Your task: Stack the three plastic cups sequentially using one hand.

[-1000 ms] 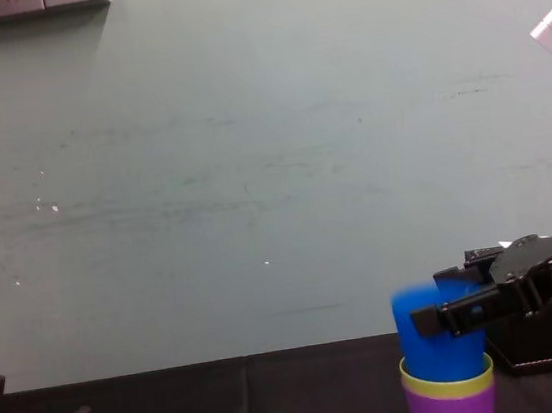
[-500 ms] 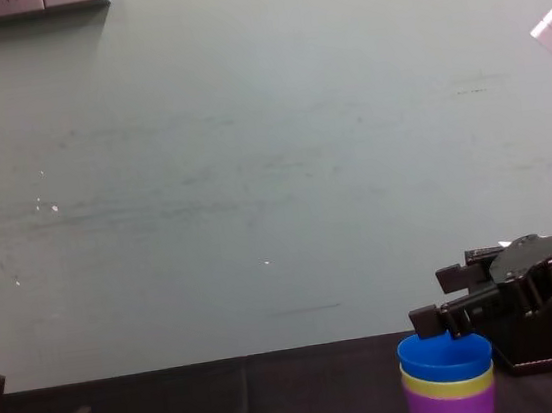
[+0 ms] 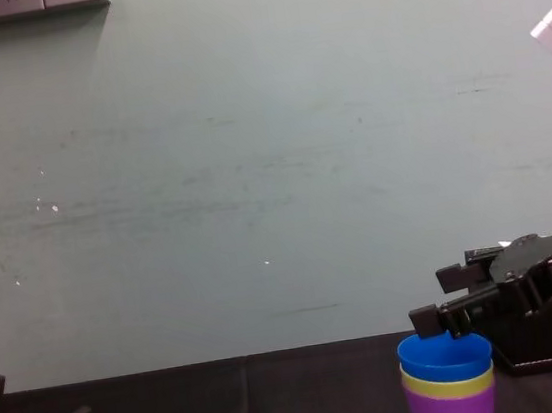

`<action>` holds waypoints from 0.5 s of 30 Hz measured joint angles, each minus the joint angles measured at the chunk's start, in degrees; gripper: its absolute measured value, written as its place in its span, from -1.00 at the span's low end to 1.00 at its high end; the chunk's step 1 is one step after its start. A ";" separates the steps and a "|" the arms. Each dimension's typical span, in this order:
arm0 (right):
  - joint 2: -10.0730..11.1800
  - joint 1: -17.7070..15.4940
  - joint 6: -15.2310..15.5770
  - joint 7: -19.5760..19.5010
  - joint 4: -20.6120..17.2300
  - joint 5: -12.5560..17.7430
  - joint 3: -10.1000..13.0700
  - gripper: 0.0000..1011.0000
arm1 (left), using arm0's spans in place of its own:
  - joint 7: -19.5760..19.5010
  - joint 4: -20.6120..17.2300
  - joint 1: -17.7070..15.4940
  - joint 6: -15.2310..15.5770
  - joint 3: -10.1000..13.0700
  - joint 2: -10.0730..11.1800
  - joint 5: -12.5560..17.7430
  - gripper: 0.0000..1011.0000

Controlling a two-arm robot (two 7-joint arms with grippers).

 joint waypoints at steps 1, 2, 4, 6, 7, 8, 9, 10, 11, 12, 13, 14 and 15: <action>0.03 -0.03 0.03 -0.06 -0.09 0.00 0.05 0.99 | 0.00 0.00 0.00 0.00 0.00 0.00 0.00 1.00; 0.09 -0.11 0.06 -0.11 -0.22 0.02 0.14 0.99 | 0.00 0.00 0.00 0.00 0.00 0.00 0.00 1.00; 0.42 -0.56 0.19 -0.36 -0.78 0.26 0.61 0.99 | 0.00 0.00 0.00 0.00 0.00 0.00 0.00 1.00; 0.95 -1.27 0.30 -0.88 -1.61 0.87 1.41 0.99 | 0.00 0.00 0.00 0.00 0.00 0.00 0.00 1.00; 1.15 -1.49 0.33 -1.11 -1.91 1.09 1.73 0.99 | 0.00 0.00 0.00 0.00 0.00 0.00 0.00 1.00; 1.38 -1.78 0.35 -1.34 -2.25 1.31 2.07 0.99 | 0.00 0.00 0.00 0.00 0.00 0.00 0.00 1.00; 1.81 -2.32 0.41 -1.92 -2.86 1.68 2.67 0.99 | 0.00 0.00 0.00 0.00 0.00 0.00 0.00 1.00; 2.09 -2.67 0.42 -2.24 -3.26 1.91 3.06 0.99 | 0.00 0.00 0.00 0.00 0.00 0.00 0.00 1.00; 2.34 -3.01 0.42 -2.65 -3.62 2.11 3.46 0.99 | 0.00 0.00 0.00 0.00 0.00 0.00 0.00 1.00; 2.90 -3.73 0.38 -3.50 -4.41 2.50 4.34 0.99 | 0.00 0.00 0.00 0.00 0.00 0.00 0.00 1.00; 3.17 -4.12 0.34 -3.90 -4.77 2.68 4.79 0.99 | 0.00 0.00 0.00 0.00 0.00 0.00 0.00 1.00; 3.39 -4.48 0.30 -4.40 -5.10 2.86 5.19 0.99 | 0.00 0.00 0.00 0.00 0.00 0.00 0.00 1.00; 3.69 -4.93 0.22 -4.83 -5.50 3.00 5.67 0.99 | 0.00 0.00 0.00 0.00 0.00 0.00 0.00 1.00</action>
